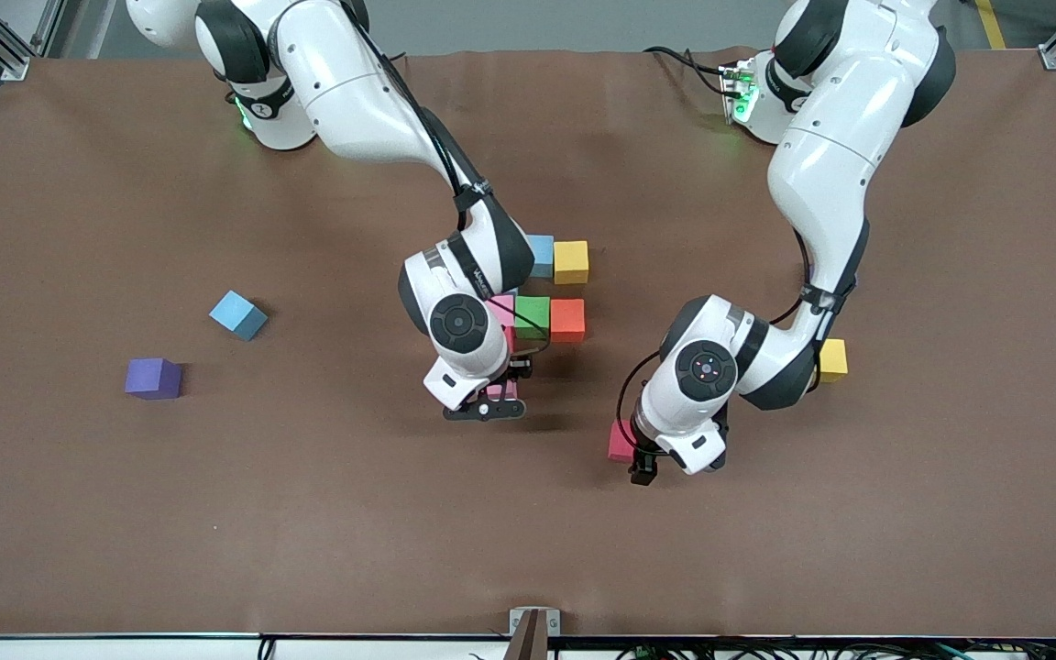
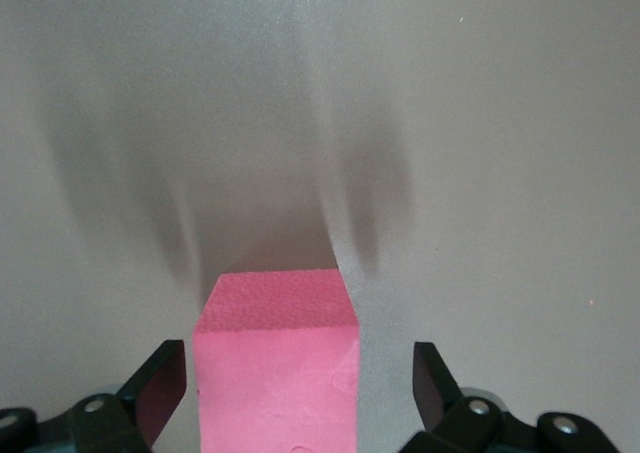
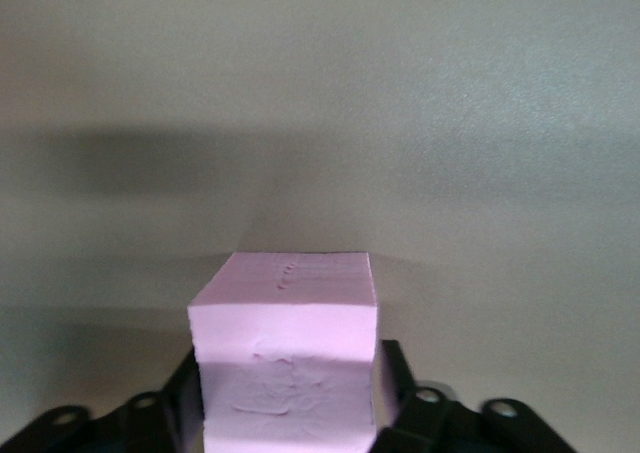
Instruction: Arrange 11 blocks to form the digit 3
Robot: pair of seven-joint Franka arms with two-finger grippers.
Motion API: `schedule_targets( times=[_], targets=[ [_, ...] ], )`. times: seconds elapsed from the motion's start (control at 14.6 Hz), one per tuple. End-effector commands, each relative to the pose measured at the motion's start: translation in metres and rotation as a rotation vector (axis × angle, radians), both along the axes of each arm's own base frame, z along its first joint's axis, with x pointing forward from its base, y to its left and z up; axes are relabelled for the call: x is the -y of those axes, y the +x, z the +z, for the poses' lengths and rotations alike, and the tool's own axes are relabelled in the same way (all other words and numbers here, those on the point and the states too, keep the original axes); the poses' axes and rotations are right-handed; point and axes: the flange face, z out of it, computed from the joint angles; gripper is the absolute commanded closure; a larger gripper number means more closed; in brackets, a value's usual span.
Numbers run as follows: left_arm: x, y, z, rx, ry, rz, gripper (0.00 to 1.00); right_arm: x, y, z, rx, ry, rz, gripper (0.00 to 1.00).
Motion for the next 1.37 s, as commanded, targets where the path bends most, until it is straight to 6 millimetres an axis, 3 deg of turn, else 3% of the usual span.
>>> schedule_targets(
  times=[0.0, 0.21, 0.34, 0.48, 0.55, 0.76, 0.89, 1.03, 1.1, 1.31],
  targets=[
    [0.003, 0.0, 0.008, 0.002, -0.013, -0.003, 0.0, -0.006, -0.001, 0.006, 0.013, -0.005, -0.011, 0.0],
    [0.002, -0.002, -0.002, -0.009, -0.005, -0.004, 0.0, -0.005, 0.0, 0.04, 0.008, 0.014, -0.018, 0.0],
    [0.002, -0.003, -0.003, -0.012, -0.004, -0.005, 0.0, 0.017, 0.012, 0.075, -0.007, 0.012, -0.046, 0.0],
    [0.002, -0.003, -0.006, -0.011, -0.006, -0.006, 0.01, 0.069, 0.037, 0.119, -0.004, -0.018, -0.114, 0.0],
    [0.003, -0.002, -0.006, -0.003, -0.011, -0.01, 0.08, 0.096, 0.048, 0.131, -0.001, -0.05, -0.15, 0.0],
    [0.007, -0.005, -0.013, -0.001, -0.015, -0.019, 0.53, 0.171, 0.07, 0.175, 0.012, -0.117, -0.247, 0.0],
    [0.009, -0.005, -0.01, 0.0, -0.018, -0.011, 0.7, 0.213, 0.076, 0.2, 0.001, -0.148, -0.314, 0.0],
    [0.01, -0.006, -0.003, -0.006, -0.024, 0.001, 0.78, 0.262, 0.081, 0.224, -0.009, -0.182, -0.29, 0.0],
    [0.011, -0.006, 0.004, -0.009, -0.031, 0.006, 0.77, 0.275, 0.082, 0.249, 0.023, -0.162, -0.231, 0.0],
    [0.046, -0.027, 0.008, -0.025, -0.023, 0.013, 0.77, 0.348, 0.077, 0.306, 0.058, -0.076, -0.271, 0.0]
  ],
)
